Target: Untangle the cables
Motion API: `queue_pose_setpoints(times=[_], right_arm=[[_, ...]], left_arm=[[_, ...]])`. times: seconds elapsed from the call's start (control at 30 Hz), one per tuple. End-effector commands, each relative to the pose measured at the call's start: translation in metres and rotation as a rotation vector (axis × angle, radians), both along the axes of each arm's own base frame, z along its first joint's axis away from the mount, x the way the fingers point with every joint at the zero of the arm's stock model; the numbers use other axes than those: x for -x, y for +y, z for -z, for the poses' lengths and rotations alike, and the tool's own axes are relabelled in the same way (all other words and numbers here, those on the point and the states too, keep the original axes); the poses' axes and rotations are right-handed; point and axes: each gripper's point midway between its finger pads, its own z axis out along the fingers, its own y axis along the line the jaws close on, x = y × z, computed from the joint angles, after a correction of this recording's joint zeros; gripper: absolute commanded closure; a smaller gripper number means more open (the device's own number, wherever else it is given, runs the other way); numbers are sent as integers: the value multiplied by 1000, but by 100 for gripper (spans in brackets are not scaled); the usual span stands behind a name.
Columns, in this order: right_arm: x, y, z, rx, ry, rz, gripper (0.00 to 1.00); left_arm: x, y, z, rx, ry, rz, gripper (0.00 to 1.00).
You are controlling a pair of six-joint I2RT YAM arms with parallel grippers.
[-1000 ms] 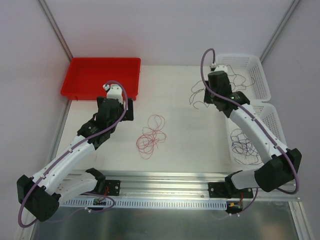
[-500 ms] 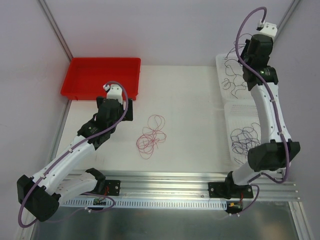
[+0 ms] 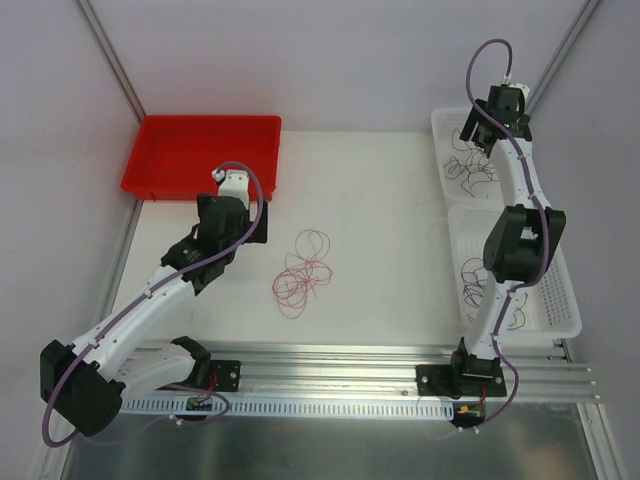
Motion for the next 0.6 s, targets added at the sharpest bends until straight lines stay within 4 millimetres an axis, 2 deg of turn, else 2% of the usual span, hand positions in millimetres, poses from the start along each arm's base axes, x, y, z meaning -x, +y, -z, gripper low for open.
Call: queue_pose_setpoints(times=[0.0,0.07,0.1,0.13,0.17,0.2,0.23,0.27,0.3,0.33,0.37,0.4,0.43,0.47,0.53,0.57], right_arm=[[18,33,-56,-120,-130,-77,14],[35,55,-65,-179,-142,-133,13],[46,64,-44,-199,-93,-147,13],[59,81,-57,-217,-113,-192,12],[68,86,-55,-224,-104,-203,12],[83,98,-31,-234,-45,-224,12],[98,118,-46,-250,-70,-274,12],[109,129,-39,-267,-51,-301,12],[125,140,-21,-287,-4,-326,11],[138,158,-16,-302,13,-364,11],[153,168,-27,-310,-12,-396,11],[164,177,-23,-314,1,-419,11],[183,193,-2,-320,53,-455,10],[196,199,-12,-330,26,-474,9],[223,223,7,-379,72,-538,8],[235,230,3,-415,54,-551,8]], left_arm=[[-3,-1,-7,14,-23,9,1],[-3,-3,-6,17,-19,17,1],[-3,-3,-4,19,-14,18,1],[-3,-5,-4,23,-14,23,1],[-3,-7,-4,29,-11,33,1],[-3,-9,-3,35,-5,36,1],[-3,-11,-1,35,3,46,1],[-3,-14,2,41,13,59,1],[-4,-17,5,45,23,67,1],[-4,-18,7,48,33,75,1],[-3,-22,10,55,42,86,1],[-4,-27,14,66,61,103,1],[-4,-30,19,70,80,113,1],[-5,-34,26,77,106,117,1],[-4,-46,33,103,146,160,1],[-3,-50,44,112,184,164,1]])
